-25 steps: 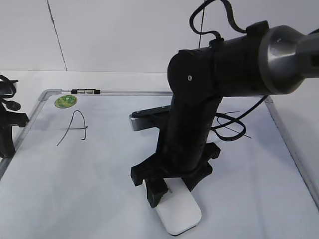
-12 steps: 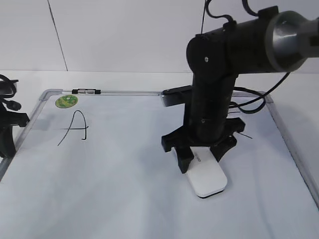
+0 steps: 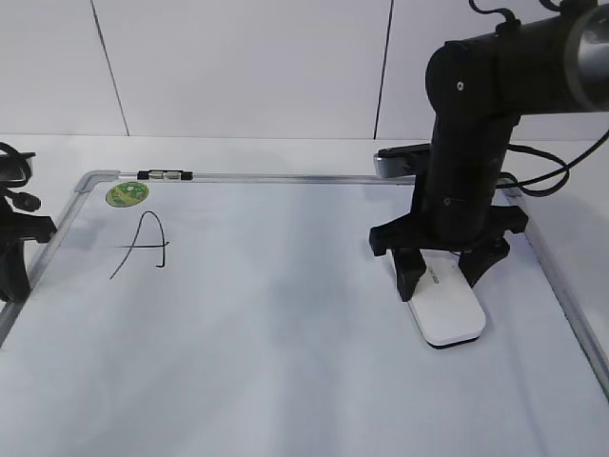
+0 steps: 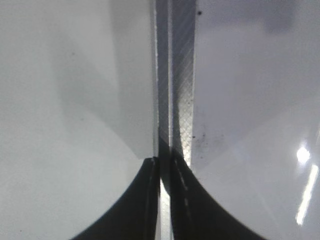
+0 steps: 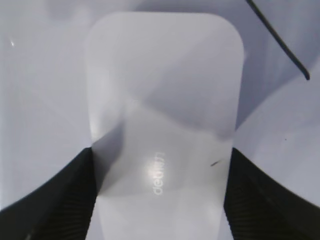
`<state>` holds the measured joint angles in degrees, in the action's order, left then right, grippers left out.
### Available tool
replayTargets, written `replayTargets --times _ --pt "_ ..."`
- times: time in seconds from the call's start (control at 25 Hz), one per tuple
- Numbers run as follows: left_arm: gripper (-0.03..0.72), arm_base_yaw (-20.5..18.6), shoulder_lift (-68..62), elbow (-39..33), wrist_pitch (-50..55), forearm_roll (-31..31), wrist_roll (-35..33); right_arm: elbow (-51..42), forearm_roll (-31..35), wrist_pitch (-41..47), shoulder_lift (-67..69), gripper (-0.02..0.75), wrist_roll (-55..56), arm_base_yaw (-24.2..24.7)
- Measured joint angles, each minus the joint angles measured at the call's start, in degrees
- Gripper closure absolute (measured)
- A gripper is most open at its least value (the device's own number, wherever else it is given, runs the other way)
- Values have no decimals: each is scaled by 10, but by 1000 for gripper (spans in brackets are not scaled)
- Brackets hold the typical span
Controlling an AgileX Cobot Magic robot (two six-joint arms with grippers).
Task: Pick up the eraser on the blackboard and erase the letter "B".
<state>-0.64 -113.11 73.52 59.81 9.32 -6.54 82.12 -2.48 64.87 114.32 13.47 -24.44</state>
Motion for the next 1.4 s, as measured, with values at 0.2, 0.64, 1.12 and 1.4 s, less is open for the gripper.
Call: replayTargets --times 0.2,0.64,1.12,1.4 --pt "652 0 0 0 1 -1 0 0 38 -4 0 190 -56 -20" --pt "652 0 0 0 1 -2 0 80 111 2 43 190 -84 -144" --pt "652 0 0 0 0 1 0 110 89 34 70 190 -73 -113" --pt "652 0 0 0 0 2 0 111 79 43 70 190 -68 -20"
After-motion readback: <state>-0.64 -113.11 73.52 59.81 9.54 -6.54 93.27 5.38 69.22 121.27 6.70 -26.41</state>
